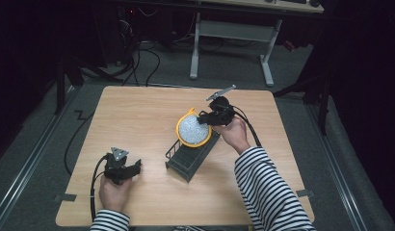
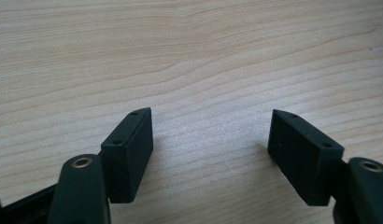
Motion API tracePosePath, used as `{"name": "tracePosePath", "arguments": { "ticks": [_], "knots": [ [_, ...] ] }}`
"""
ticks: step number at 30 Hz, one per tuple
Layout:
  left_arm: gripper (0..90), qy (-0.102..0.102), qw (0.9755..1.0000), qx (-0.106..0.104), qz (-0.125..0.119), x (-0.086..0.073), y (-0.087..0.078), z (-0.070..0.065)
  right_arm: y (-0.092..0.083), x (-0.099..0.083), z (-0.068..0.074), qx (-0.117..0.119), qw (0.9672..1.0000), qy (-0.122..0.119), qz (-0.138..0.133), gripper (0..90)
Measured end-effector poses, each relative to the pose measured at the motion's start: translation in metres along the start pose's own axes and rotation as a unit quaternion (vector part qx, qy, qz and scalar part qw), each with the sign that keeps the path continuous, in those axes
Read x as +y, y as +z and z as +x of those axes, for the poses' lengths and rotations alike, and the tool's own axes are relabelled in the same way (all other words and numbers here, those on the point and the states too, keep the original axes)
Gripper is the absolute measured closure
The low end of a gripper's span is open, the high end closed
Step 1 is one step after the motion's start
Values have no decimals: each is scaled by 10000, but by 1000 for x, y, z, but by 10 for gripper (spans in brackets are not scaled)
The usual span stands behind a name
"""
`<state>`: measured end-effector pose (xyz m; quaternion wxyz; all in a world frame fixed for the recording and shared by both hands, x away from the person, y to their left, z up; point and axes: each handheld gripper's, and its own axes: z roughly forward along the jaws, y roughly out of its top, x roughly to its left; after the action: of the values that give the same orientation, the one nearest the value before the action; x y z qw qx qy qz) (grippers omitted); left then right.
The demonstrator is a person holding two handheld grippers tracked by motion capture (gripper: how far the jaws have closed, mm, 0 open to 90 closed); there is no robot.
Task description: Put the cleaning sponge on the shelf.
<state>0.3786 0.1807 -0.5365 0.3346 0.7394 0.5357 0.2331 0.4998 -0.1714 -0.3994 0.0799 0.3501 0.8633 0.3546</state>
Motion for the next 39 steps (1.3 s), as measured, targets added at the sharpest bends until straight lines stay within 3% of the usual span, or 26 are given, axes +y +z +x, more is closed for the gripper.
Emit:
{"name": "tracePosePath", "arguments": {
  "ticks": [5, 16, 25, 30, 35, 39],
  "knots": [
    [317, -1, 10000, 0, -1, 0, 0, 0, 5, -3, -2, -37, 9999, -4, 110, 797],
    [317, 0, 10000, 2, -2, 0, 0, 0, 8, -4, -1, -148, 9998, -64, 107, 802],
    [317, 1, 10000, 3, 1, 0, 0, 0, 10, -8, -1, -163, 9999, 20, 55, 804],
    [317, 2, 10000, 2, 0, 0, 0, 0, 5, -8, -1, -71, 9999, 56, -102, 815],
    [317, 3, 10000, 3, 1, 0, 0, 0, 0, -5, 4, -114, 9990, -135, -416, 818],
    [317, 3, 10000, 0, 1, 0, 0, 0, 5, -5, 5, -190, 9990, -231, -329, 816]
  ]
}}
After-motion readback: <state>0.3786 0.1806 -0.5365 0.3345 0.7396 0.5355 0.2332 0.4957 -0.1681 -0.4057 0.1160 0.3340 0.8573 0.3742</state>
